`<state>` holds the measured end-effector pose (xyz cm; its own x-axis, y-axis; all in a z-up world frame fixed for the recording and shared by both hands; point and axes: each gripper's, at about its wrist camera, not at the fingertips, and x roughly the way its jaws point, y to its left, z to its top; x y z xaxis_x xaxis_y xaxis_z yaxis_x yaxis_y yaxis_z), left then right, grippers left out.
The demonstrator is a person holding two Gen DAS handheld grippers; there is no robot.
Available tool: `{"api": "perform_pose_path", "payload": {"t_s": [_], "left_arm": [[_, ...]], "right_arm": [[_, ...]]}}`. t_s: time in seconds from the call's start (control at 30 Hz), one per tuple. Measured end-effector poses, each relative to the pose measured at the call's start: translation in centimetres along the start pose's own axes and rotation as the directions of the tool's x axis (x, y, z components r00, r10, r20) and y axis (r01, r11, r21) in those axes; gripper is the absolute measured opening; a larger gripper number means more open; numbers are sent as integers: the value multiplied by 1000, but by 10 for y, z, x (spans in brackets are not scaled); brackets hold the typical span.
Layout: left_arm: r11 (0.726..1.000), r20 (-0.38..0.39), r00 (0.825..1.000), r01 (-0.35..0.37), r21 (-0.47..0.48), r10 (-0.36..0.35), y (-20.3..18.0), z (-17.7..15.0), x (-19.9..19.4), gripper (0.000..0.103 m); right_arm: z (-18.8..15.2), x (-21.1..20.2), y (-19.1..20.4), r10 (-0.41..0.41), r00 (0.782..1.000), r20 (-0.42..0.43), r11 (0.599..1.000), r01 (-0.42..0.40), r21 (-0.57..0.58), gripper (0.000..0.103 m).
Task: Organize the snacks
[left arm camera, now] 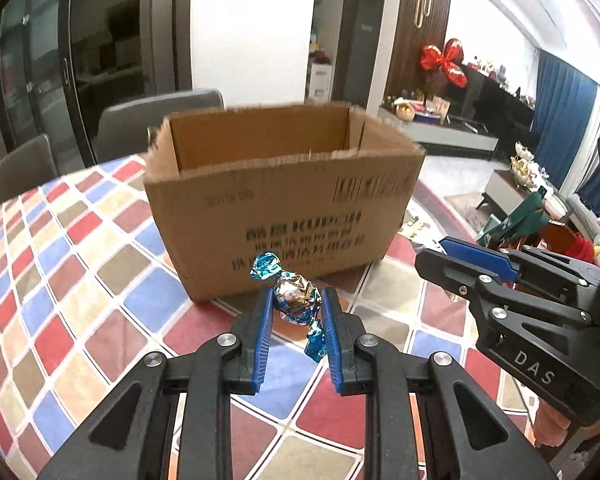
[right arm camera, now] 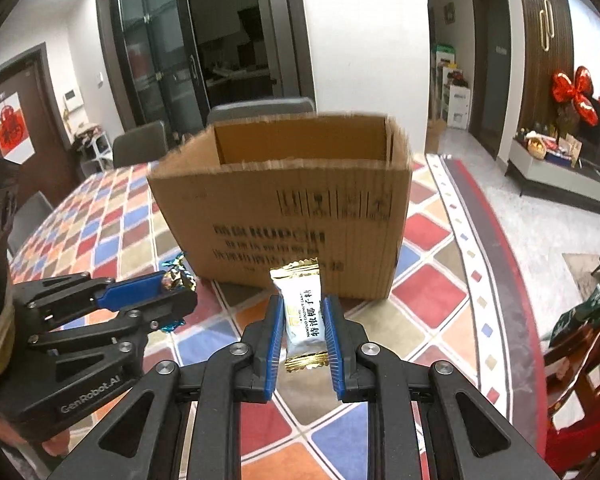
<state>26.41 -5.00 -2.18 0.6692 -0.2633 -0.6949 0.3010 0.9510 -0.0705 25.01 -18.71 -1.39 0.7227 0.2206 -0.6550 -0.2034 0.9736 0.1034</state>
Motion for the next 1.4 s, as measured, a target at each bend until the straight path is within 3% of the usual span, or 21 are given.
{"api": "perform_pose_path", "payload": {"t_s": [0.4, 0.6, 0.9, 1.2, 1.23, 1.27, 1.3, 1.33, 1.37, 1.4], "left_arm": [[999, 148, 989, -17, 52, 9, 6, 36, -52, 25], [996, 196, 980, -37, 81, 20, 10, 62, -60, 25], [997, 163, 987, -24, 79, 11, 23, 105, -38, 25], [999, 74, 997, -28, 18, 26, 41, 137, -3, 25], [999, 63, 997, -38, 12, 37, 43, 140, 0, 26], [999, 57, 997, -52, 12, 51, 42, 141, 0, 36], [998, 53, 996, -70, 9, 70, 42, 142, 0, 50], [996, 58, 995, -85, 4, 85, 43, 142, -1, 55], [995, 67, 993, -97, 2, 97, 42, 140, -5, 59], [994, 74, 991, -112, 4, 111, 42, 138, -8, 60]], "right_arm": [[40, -45, 18, -16, 989, 146, 998, 24, -53, 22], [66, -50, 19, -13, 985, 173, 998, 25, -64, 21], [102, -28, 14, -18, 992, 126, 998, 25, -55, 22], [133, -5, 5, -37, 997, 74, 999, 40, -35, 22], [137, -1, 2, -34, 997, 62, 999, 35, -18, 22], [139, 1, -1, -29, 998, 53, 1000, 29, -5, 22], [140, 4, -3, -25, 999, 39, 1000, 25, 7, 25], [142, 7, -5, -29, 999, 17, 999, 28, 18, 30], [142, 9, -7, -44, 999, 0, 999, 44, 31, 48], [141, 9, -9, -61, 998, -5, 997, 61, 43, 59]]}}
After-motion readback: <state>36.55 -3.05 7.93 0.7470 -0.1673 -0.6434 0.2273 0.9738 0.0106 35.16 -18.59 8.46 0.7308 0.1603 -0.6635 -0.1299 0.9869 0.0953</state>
